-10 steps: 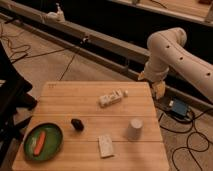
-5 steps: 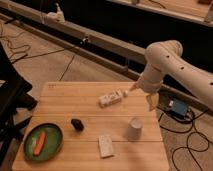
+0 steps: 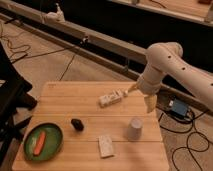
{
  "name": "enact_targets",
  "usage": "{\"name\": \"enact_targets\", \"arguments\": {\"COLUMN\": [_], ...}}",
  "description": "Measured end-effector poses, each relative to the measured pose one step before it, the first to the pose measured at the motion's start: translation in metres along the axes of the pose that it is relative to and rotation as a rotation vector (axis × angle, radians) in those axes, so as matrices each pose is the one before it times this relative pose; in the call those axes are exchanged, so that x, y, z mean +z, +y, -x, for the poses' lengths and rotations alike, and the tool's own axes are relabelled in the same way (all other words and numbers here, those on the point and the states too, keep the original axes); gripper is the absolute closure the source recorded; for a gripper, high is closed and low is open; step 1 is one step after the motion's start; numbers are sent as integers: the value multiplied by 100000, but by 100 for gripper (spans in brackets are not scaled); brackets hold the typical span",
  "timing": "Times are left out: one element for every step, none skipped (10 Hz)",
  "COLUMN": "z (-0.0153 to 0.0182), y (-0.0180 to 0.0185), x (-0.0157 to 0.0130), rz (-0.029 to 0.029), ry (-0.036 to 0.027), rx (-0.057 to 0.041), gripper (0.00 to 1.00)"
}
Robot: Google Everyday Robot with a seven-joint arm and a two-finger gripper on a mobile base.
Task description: Place the ceramic cup over the eraser
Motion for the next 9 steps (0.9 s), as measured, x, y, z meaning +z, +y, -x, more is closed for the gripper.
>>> {"name": "enact_targets", "arguments": {"z": [-128, -268, -368, -508, -513, -606, -546, -611, -524], "y": [95, 142, 172, 280, 350, 431, 418, 527, 566], "x": [397, 418, 364, 449, 376, 451, 453, 642, 751], "rz": [-628, -696, -412, 13, 436, 671, 674, 1009, 1140], "ry": [-4477, -4424, -3166, -2763, -1765, -1378, -1042, -1012, -799], "rx": [2208, 2372, 1714, 596, 268, 490, 621, 842, 731], "gripper": [20, 20, 20, 20, 20, 20, 20, 20, 20]}}
